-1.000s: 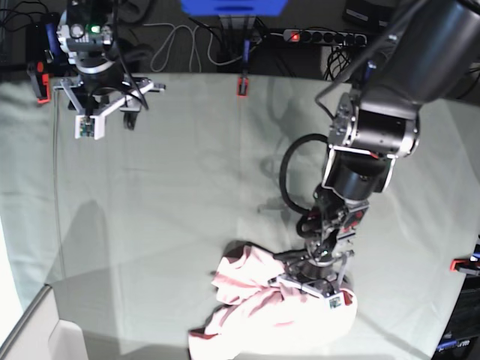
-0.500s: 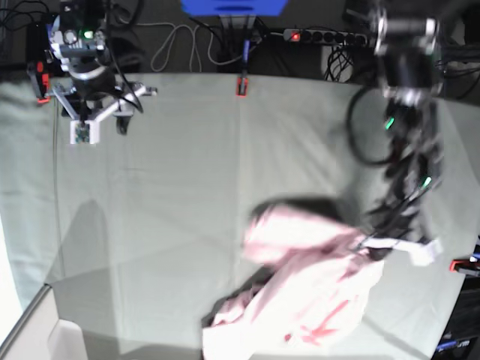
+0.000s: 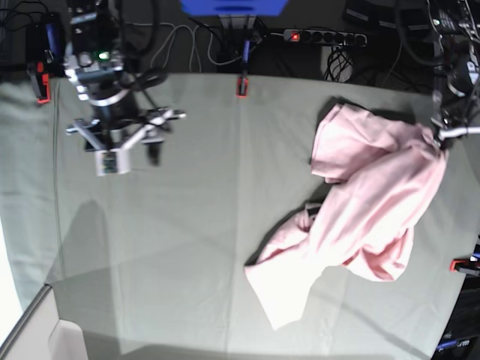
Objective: Layout the t-shirt on the table in an organized manner, then fold the t-shirt properly
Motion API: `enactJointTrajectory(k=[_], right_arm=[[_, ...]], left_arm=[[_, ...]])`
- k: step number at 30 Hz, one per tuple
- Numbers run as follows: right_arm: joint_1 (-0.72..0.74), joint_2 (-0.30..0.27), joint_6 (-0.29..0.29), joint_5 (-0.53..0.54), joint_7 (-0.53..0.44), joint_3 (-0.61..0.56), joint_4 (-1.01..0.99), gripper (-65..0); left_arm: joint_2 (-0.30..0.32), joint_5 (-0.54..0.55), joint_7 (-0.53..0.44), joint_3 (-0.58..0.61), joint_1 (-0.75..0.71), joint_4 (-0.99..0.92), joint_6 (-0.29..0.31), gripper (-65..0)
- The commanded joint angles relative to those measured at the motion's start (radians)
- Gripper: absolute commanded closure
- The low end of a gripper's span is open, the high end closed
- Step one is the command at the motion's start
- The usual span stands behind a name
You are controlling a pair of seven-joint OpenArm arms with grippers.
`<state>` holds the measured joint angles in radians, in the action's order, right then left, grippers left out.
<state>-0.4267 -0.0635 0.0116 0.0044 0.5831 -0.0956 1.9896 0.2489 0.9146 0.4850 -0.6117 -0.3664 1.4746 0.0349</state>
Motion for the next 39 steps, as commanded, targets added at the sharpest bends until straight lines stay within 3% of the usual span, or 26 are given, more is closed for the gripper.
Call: enactJointTrajectory(k=[1,5,8,10,12,16,20,22,29,31,35,39], right_arm=[[0.005,0.001,0.001,0.003,-0.019,-0.02,0.018,-37.7],[0.005,0.004,0.001,0.003,-0.019,-0.103,0.018,-43.5],[0.005,0.004,0.001,0.003,-0.019,-0.151,0.018,-44.7],[0.005,0.006,0.001,0.003,-0.021,-0.18,0.012,-44.7],[0.032,0.008,0.001,0.003,-0.022,-0.2,-0.006,-44.7],[0.087,0.021,0.001,0.004,-0.021,-0.26,-0.082,-45.1],[0.179,0.072,0.001,0.004,-0.021,-0.318,-0.183,-45.1],[0.239,0.106,0.001,0.007,-0.021,-0.339,-0.255,-44.8],[0.457,0.216,0.001,0.01,-0.031,-0.465,-0.524,-44.8],[0.516,0.221,0.001,0.01,-0.05,-0.497,-0.603,-44.8],[0.596,0.221,0.001,0.03,-0.159,-0.52,-0.774,-44.8],[0.685,0.221,0.001,0.159,-0.297,-0.517,-0.959,-44.8]], left_arm=[[0.014,0.016,-0.015,-0.006,-0.006,0.002,0.059,-0.5],[0.016,0.016,0.08,-0.021,-0.029,-0.001,0.156,-0.6],[0.01,0.016,0.208,-0.083,-0.023,0.018,0.167,-1.5],[0.01,0.016,0.294,-0.115,-0.01,0.024,0.168,-5.5],[0.01,0.016,0.361,-0.147,0.017,0.028,0.168,-12.2],[0.01,0.014,0.478,-0.238,0.051,0.033,0.168,-32.6],[0.016,0.014,0.553,-0.291,0.082,0.034,0.17,-52.8],[0.016,0.014,0.581,-0.331,0.093,0.036,0.17,-57.9],[0.01,0.008,0.611,-0.42,0.082,0.13,0.17,-59.6],[0.01,0.008,0.613,-0.443,0.076,0.153,0.17,-59.6],[0.01,0.011,0.613,-0.495,0.046,0.206,0.17,-59.6],[0.008,0.011,0.613,-0.567,0.027,0.254,0.17,-59.6]])
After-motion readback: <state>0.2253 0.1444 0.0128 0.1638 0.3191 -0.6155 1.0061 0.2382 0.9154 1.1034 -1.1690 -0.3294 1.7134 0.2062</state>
